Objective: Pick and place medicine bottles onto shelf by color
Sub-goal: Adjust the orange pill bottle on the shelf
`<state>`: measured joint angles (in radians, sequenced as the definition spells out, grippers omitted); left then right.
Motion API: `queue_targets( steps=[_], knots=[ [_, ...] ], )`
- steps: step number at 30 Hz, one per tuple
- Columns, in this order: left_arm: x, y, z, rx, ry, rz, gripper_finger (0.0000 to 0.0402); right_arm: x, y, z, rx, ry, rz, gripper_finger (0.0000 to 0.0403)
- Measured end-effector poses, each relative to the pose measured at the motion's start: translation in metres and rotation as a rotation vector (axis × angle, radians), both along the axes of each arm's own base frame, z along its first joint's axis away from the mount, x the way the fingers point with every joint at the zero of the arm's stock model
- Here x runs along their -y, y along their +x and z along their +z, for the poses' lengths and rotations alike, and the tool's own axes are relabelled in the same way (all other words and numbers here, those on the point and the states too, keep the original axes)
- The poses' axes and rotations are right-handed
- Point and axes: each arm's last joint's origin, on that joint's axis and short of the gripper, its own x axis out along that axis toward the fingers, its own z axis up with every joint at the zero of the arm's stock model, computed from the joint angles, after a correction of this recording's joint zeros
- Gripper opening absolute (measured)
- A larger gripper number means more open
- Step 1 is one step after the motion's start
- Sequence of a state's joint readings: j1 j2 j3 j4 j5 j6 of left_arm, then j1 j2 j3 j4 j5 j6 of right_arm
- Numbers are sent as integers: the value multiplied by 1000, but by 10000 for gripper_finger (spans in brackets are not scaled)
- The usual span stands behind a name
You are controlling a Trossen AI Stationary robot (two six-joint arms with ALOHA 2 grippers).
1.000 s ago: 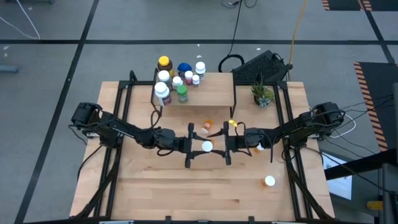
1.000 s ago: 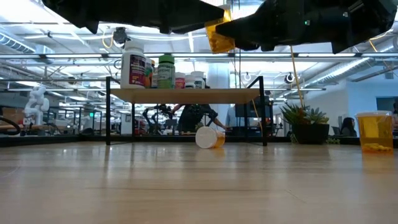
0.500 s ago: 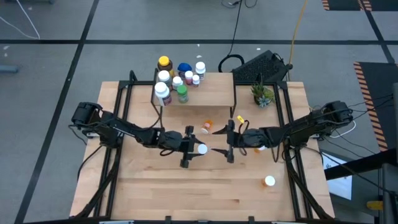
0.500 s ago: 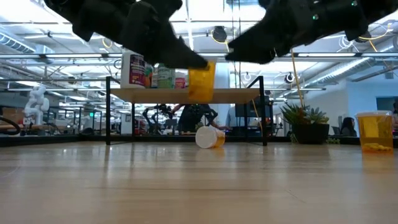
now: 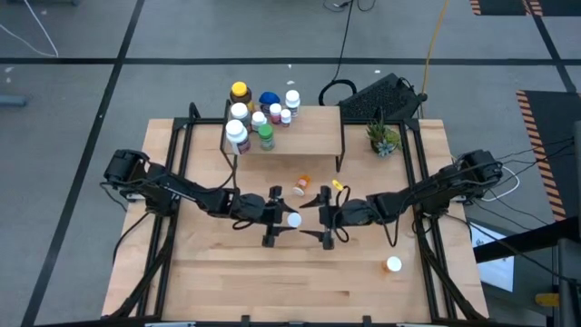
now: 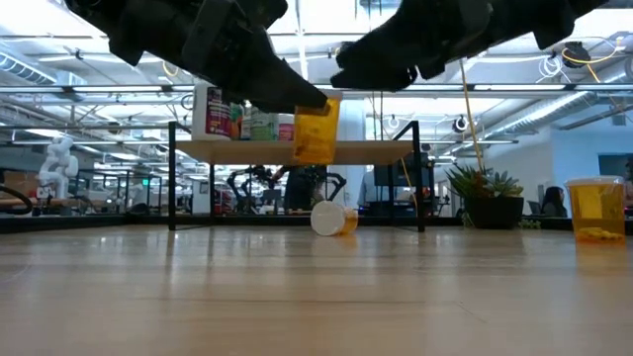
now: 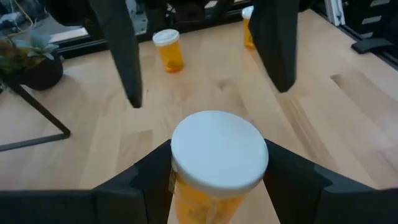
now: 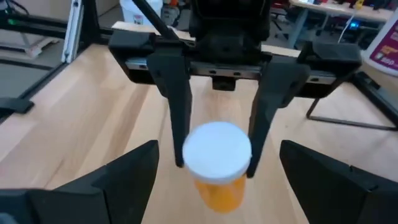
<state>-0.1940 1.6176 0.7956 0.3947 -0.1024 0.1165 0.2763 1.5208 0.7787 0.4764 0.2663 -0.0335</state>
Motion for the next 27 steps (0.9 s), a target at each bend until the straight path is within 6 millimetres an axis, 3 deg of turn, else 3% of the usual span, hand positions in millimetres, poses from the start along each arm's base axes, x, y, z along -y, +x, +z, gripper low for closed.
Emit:
queue_targets(
  steps=[13, 27],
  knots=[
    [0, 1, 2, 24, -27, 10, 216, -2, 10, -19, -3, -132, 0, 317],
    [1, 1, 1, 14, -43, -6, 216, -4, 10, -19, 1, -138, 34, 229]
  ],
)
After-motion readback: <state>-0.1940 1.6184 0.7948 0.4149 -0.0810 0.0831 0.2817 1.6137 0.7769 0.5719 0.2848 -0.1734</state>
